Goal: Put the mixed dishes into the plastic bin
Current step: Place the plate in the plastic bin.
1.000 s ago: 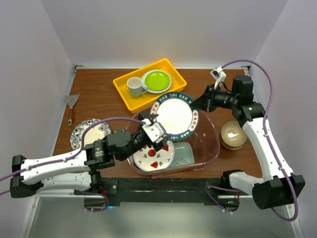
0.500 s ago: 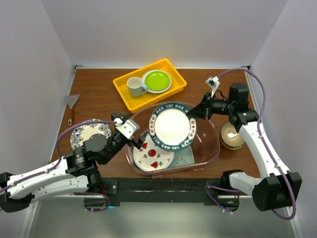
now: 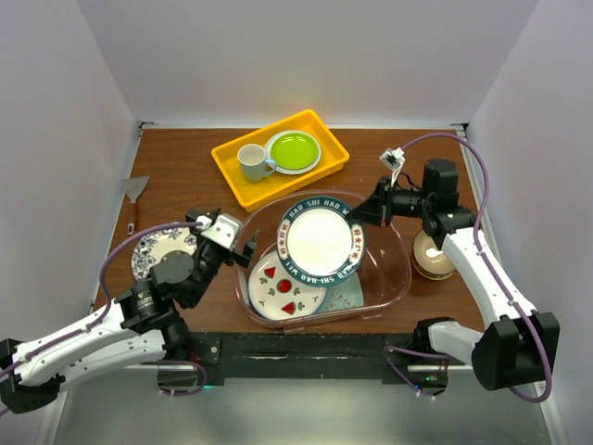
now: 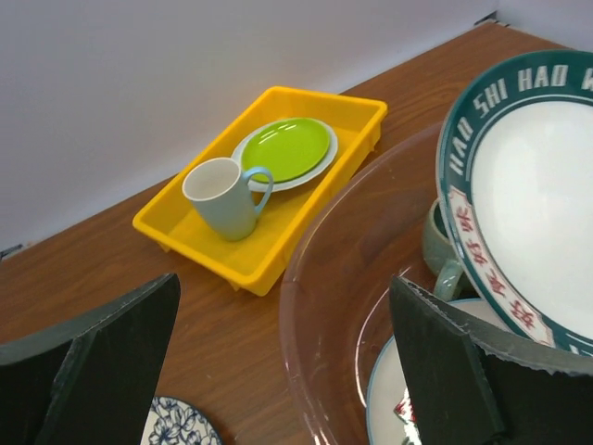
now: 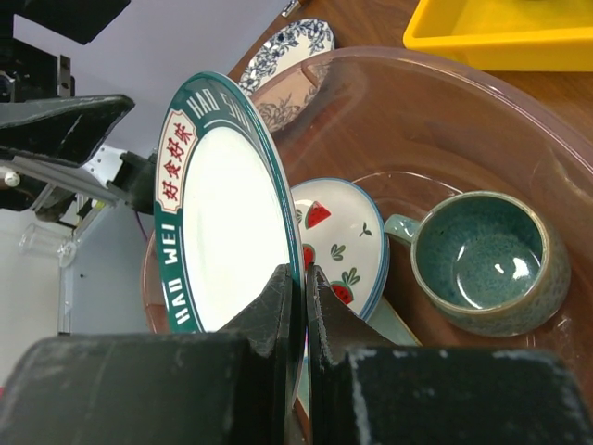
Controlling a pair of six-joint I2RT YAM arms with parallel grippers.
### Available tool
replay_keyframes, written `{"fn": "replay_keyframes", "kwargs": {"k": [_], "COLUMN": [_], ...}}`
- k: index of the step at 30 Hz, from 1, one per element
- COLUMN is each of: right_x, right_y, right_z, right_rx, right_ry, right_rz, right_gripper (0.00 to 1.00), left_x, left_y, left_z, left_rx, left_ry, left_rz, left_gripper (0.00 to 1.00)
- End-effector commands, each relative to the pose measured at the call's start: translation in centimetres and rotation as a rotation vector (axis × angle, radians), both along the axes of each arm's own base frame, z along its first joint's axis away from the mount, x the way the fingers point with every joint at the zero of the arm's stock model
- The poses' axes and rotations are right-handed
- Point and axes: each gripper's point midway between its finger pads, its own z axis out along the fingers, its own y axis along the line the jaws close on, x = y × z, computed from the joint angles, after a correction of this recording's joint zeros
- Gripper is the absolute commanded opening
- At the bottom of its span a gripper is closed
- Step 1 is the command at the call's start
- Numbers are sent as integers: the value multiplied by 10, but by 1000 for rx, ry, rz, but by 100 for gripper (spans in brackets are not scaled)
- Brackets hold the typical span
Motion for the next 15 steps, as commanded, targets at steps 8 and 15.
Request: {"fn": "replay_keyframes", "kwargs": {"k": [8,15], "right_x": [-1,-1], "right_y": [18,27], "right_z": [-9,-23], "right_rx": [-1,-31], "right_ry": [-39,-40], "right_rz": [89,115], "right_gripper": [0,0], "left_x": [35,38], "left_y": [31,38], "left_z": [-21,-25], "left_rx": [-20,-3], "left_ry": [73,83], "left_rz": [165,200], "left_gripper": [100,100]}}
